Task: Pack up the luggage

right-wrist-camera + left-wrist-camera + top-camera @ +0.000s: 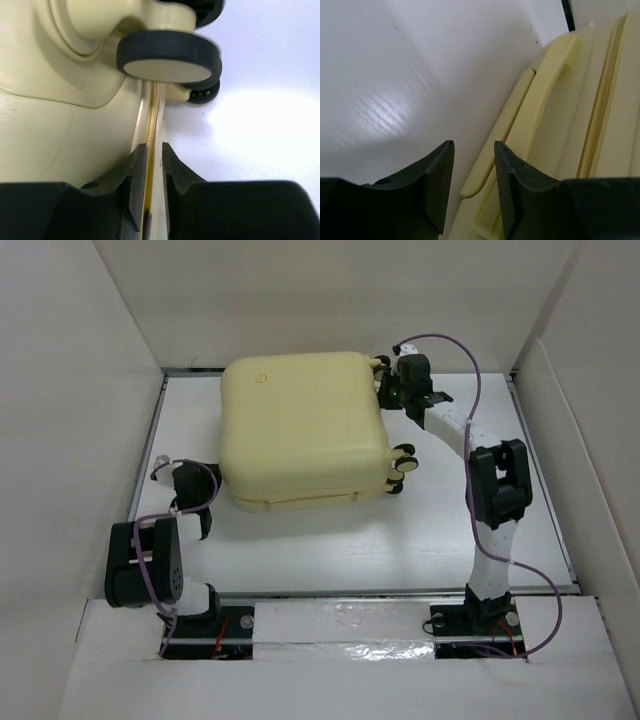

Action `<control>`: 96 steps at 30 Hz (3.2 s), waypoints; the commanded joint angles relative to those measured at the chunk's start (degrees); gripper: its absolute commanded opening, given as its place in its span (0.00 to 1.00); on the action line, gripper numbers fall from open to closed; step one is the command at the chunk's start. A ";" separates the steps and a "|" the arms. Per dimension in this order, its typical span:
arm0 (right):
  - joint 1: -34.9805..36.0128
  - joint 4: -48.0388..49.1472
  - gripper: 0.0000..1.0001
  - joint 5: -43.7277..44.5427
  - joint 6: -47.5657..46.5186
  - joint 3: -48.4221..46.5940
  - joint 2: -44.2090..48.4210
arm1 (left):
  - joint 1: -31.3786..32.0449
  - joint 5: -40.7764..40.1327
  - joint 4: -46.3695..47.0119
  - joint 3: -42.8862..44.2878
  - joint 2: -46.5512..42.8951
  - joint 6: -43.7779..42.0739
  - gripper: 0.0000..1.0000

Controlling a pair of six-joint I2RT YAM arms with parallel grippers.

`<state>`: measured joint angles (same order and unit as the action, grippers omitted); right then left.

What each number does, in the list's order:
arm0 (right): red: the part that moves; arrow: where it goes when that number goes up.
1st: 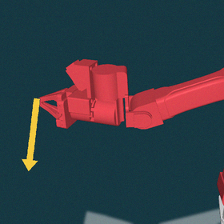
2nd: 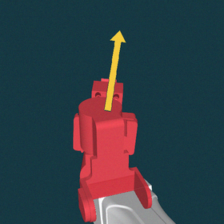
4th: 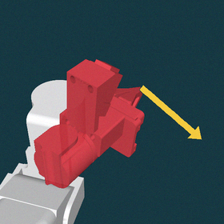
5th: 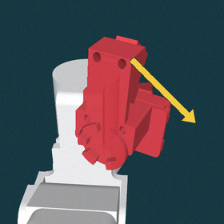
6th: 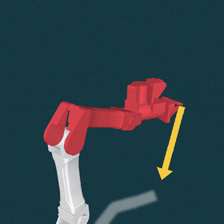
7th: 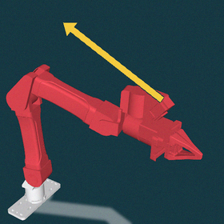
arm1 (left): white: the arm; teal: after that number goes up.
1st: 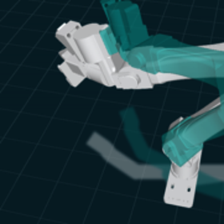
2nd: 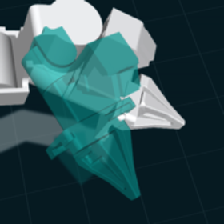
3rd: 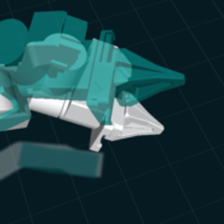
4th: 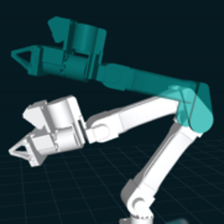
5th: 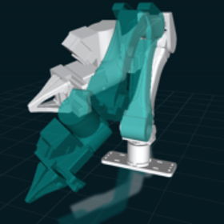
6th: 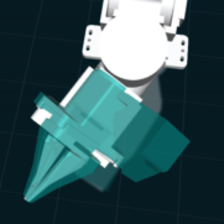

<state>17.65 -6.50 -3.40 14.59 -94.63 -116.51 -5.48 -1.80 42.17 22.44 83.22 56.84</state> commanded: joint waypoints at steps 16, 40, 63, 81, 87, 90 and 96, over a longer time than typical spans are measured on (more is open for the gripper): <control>0.19 -18.99 0.62 -16.55 -5.45 -34.13 -11.82 | 42.20 -1.08 -5.87 -13.12 -22.66 2.13 0.36; 7.65 30.85 0.00 -17.62 2.73 68.85 69.36 | 47.14 -10.24 -17.91 -9.96 -37.87 -9.29 0.16; 14.87 42.27 0.49 -11.98 3.25 79.69 59.82 | 46.70 5.14 -9.30 -8.37 -30.49 -15.70 0.23; 20.75 50.18 0.23 -8.48 4.48 78.46 53.31 | 46.70 9.98 -4.91 -6.79 -28.03 -17.90 0.16; 24.09 47.99 0.04 -3.38 4.83 78.81 54.98 | 46.70 11.82 -0.61 -5.56 -25.05 -17.64 0.16; 28.04 42.20 0.00 2.50 5.10 78.55 58.31 | 46.70 11.91 2.47 -4.77 -22.59 -17.29 0.16; 38.94 27.08 0.00 12.62 8.17 74.51 61.31 | 47.22 11.82 8.44 -2.40 -16.61 -15.88 0.15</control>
<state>50.39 24.47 7.25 20.05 -15.62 -56.29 41.23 9.98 40.23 15.64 64.05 39.88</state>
